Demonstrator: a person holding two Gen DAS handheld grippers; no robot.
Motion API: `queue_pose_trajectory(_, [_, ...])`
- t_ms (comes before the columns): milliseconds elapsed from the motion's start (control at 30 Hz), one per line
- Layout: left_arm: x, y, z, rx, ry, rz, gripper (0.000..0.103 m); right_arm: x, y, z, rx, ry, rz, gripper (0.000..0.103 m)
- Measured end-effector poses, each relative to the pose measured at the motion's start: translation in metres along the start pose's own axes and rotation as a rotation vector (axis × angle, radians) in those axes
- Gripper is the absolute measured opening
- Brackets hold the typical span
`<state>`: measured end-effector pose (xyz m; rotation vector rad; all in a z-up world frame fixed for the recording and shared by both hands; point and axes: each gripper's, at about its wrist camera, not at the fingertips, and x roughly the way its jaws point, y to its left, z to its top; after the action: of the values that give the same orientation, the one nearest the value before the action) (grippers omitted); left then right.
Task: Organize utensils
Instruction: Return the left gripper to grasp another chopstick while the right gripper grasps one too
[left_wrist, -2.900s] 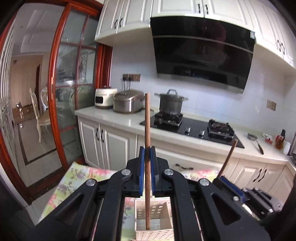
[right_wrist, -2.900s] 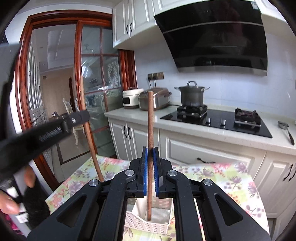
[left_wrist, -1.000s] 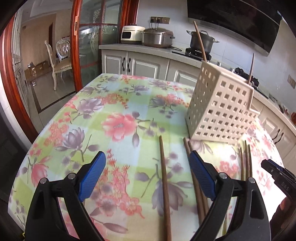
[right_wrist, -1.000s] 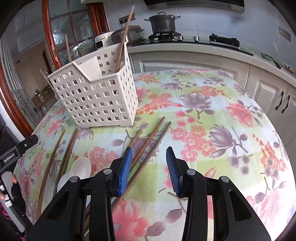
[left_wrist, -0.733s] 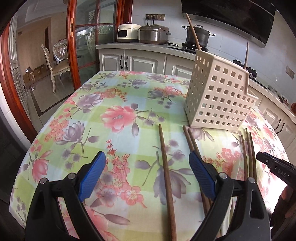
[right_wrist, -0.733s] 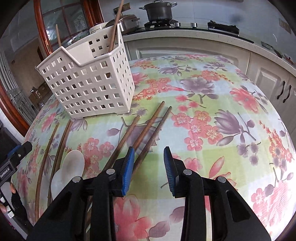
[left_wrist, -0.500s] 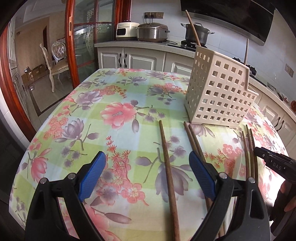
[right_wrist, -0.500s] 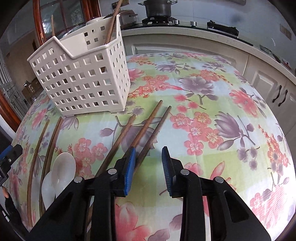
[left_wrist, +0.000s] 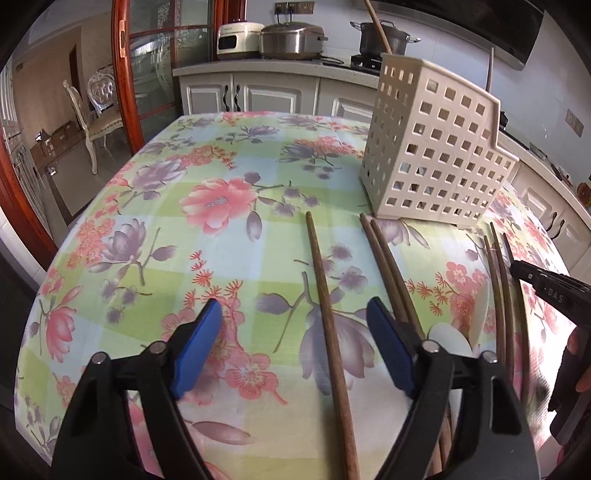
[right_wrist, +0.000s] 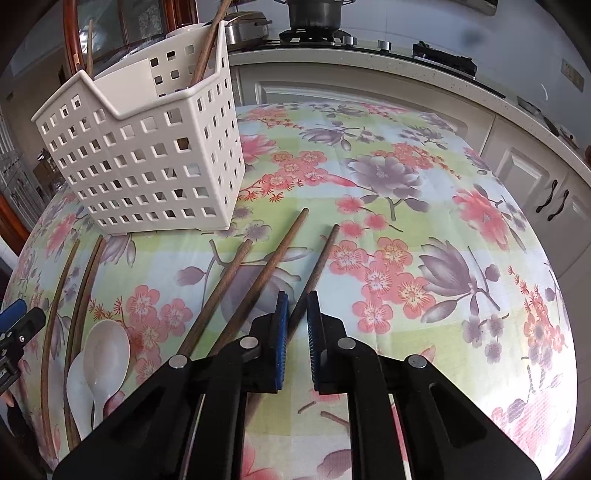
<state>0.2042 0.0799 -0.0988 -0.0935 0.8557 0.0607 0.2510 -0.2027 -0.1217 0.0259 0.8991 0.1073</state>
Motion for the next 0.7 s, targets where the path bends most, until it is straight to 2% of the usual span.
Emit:
queue_pose_trajectory(167, [0.015,-0.007,0.011,0.022,0.033,0.014,0.056,-0.004,-0.011,-0.005,0.003,0.012,0.038,0.007])
queue_pose_trajectory(233, [0.023,-0.011,0.014,0.042,0.06,0.027,0.045,-0.006,-0.014,-0.006,-0.005,0.02,0.055,0.007])
queue_pose_trajectory(400, [0.028,-0.017,0.016,0.073,0.057,0.052,0.044,-0.005,-0.019,-0.005,-0.01,0.034,0.073,0.007])
queue_pose_trajectory(567, [0.031,-0.016,0.021,0.083,0.076,0.042,0.043,-0.004,-0.014,-0.003,-0.044,0.032,0.04,0.007])
queue_pose_trajectory(700, [0.032,-0.021,0.023,0.099,0.079,0.03,0.032,-0.004,-0.01,-0.004,-0.067,0.031,0.023,0.007])
